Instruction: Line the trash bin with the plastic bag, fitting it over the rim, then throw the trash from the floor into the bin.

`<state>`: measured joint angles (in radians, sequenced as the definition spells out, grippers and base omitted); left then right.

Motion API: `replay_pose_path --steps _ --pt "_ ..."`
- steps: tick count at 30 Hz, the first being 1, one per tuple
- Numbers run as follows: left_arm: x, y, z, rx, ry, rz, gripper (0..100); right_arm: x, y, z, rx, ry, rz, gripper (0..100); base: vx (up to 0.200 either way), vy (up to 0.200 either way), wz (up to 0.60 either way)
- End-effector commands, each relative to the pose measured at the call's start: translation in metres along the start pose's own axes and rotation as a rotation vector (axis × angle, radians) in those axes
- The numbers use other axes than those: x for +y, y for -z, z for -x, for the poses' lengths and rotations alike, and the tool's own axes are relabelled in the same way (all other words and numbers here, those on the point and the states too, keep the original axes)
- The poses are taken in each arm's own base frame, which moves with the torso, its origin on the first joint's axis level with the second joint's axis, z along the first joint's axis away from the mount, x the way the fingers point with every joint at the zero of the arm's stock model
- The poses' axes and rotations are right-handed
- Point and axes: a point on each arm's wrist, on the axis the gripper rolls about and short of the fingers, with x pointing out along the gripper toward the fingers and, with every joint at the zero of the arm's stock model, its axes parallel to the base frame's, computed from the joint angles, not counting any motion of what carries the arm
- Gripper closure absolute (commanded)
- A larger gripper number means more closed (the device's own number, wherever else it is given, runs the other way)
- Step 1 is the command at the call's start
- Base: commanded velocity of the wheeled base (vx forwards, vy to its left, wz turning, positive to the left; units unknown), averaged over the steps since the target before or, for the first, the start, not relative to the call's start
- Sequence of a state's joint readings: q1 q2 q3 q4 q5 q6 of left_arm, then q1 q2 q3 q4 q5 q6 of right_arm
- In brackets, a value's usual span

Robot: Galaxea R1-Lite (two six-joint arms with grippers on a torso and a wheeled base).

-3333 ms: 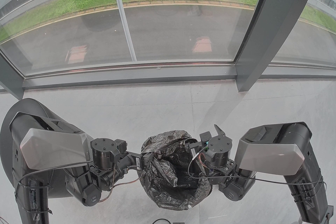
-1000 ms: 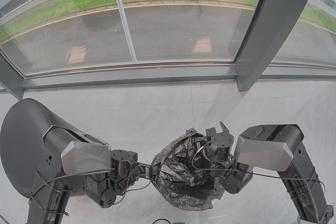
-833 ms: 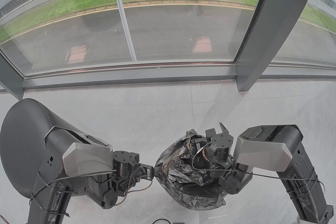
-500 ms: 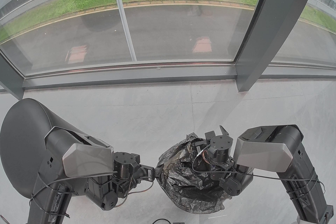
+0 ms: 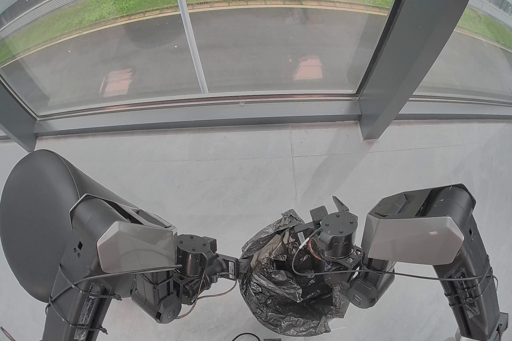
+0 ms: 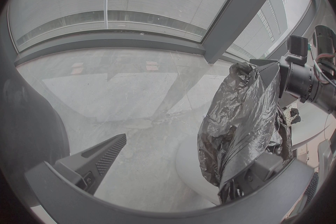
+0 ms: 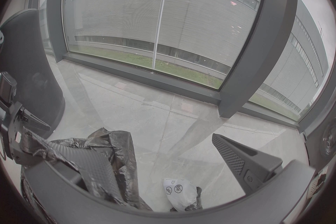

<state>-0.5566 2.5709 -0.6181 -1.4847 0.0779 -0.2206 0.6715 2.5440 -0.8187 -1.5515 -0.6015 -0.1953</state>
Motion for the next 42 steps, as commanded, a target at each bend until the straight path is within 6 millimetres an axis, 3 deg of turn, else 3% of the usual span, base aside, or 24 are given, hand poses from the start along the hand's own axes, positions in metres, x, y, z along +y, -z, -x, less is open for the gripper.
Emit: replay_pose_path --steps 1,9,23,31,42 --pt "0.0 0.002 0.001 0.007 0.0 -0.001 0 -0.003 -0.012 0.007 -0.026 -0.002 -0.013 0 0.0 0.0 0.0" --pt "-0.001 0.005 0.005 0.026 0.001 -0.005 0 -0.014 0.001 0.032 0.053 -0.045 0.082 0 0.0 0.0 0.0" --pt "-0.004 0.003 0.009 0.001 0.014 -0.007 0 -0.012 -0.005 0.029 0.026 -0.07 0.068 0 0.0 0.0 0.0" --pt "-0.004 0.0 0.018 -0.01 0.016 -0.006 0 -0.01 -0.023 0.045 -0.009 -0.104 0.057 0 0.0 0.0 0.0" --pt "-0.006 -0.012 0.028 -0.035 0.022 -0.005 0 -0.015 -0.022 0.042 -0.005 -0.088 0.055 0 0.0 0.0 0.0"
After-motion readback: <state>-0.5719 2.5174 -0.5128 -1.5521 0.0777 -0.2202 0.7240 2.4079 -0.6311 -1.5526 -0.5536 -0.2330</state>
